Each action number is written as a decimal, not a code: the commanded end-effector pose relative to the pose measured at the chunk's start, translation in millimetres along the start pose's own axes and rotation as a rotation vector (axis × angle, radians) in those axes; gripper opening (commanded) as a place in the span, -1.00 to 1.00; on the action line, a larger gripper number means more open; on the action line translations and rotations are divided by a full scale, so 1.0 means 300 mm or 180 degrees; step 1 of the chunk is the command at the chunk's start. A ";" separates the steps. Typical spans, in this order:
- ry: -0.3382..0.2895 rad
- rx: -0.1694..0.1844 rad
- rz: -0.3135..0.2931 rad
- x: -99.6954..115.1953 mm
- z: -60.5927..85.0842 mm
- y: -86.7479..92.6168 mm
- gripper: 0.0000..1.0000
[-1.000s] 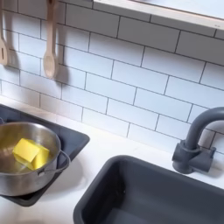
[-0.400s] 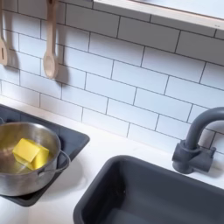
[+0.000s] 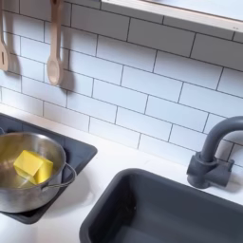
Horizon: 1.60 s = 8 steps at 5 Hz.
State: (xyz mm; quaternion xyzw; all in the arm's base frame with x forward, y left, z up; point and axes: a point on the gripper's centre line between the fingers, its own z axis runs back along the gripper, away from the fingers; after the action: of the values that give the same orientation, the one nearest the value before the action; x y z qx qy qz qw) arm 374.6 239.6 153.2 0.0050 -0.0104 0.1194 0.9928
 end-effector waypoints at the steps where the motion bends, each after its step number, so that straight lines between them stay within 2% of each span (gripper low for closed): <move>1: -0.0182 -0.0019 -0.0018 -0.001 0.060 -0.031 -1.00; 3: -0.0324 -0.0007 0.0022 -0.024 0.117 -0.042 -1.00; 4: -0.0453 -0.0007 0.0020 -0.046 0.178 -0.065 -1.00; 5: -0.0490 -0.0034 0.0017 -0.076 0.207 -0.089 -1.00; 8: -0.0533 -0.0128 -0.0208 -0.183 0.256 -0.217 -1.00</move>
State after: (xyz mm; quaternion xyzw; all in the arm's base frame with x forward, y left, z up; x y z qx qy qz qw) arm 335.4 161.4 230.5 -0.0031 -0.0975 0.0833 0.9917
